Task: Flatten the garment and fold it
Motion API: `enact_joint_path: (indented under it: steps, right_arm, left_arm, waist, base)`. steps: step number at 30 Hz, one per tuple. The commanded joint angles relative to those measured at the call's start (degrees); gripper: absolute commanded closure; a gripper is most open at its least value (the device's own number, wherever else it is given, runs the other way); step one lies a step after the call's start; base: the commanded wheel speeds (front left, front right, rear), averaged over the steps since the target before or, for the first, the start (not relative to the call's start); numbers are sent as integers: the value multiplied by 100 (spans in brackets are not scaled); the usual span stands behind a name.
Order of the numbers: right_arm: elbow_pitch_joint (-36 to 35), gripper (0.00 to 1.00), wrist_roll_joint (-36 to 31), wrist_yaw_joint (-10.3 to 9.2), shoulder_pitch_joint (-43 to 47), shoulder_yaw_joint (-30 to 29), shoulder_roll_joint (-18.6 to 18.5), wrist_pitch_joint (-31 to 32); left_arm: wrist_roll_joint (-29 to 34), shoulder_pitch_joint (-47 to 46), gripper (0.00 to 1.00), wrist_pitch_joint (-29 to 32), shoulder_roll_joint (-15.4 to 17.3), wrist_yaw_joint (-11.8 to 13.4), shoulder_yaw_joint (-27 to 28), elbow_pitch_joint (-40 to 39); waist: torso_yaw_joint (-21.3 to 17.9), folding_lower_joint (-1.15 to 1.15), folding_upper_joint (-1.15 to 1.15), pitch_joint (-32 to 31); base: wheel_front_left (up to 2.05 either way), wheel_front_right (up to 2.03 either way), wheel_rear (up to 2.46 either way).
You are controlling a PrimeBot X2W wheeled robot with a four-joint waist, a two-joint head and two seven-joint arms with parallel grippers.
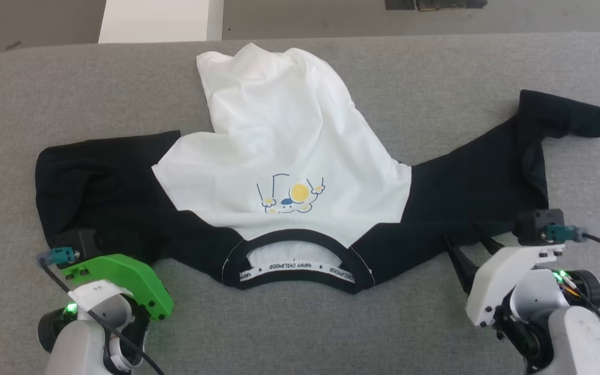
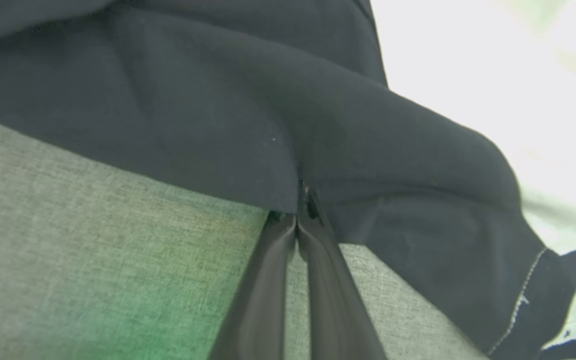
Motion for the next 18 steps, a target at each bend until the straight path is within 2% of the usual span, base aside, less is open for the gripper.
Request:
enact_joint_path:
  steps: [1,6,7,8,9,11,12,17,18]
  right_arm:
    - [94,0,-31,-9,-163,25,4,64]
    - [291,0,-8,-9,-407,1,4,35]
    - [306,4,21,-9,-415,-18,4,18]
    - [314,13,42,-9,-407,-48,4,-4]
    - [316,14,60,-9,-389,-82,4,-26]
    - [295,1,105,-9,-321,-168,4,-96]
    - [268,0,122,-9,-276,-214,4,-141]
    - [221,0,187,-9,-183,-353,4,-291]
    - [231,4,188,-9,-192,-373,4,-320]
  left_arm:
    - [-44,-16,100,4,-50,0,-25,91]
    - [-56,-106,100,-26,-70,-50,-101,150]
    - [-59,-113,100,-31,-72,-52,-108,159]
    - [-58,-118,100,-34,-71,-52,-117,173]
    - [-61,-119,100,-34,-70,-52,-122,185]
    - [-70,-109,100,-44,-65,-55,-126,214]
    - [-77,-99,100,-49,-60,-55,-124,228]
    - [-108,-10,100,-60,-20,-28,-83,234]
    - [-118,-1,100,-55,-5,-29,-74,237]
  waist:
    - [51,0,47,63]
    - [123,0,47,147]
    - [130,0,47,152]
    - [134,0,47,155]
    - [137,0,47,151]
    - [136,0,47,131]
    - [128,0,47,116]
    - [31,0,47,40]
    - [13,0,47,33]
  base:
    - [0,0,0]
    - [0,0,0]
    - [0,0,0]
    - [0,0,0]
    - [0,0,0]
    - [0,0,0]
    - [0,0,0]
    - [0,0,0]
    - [0,0,0]
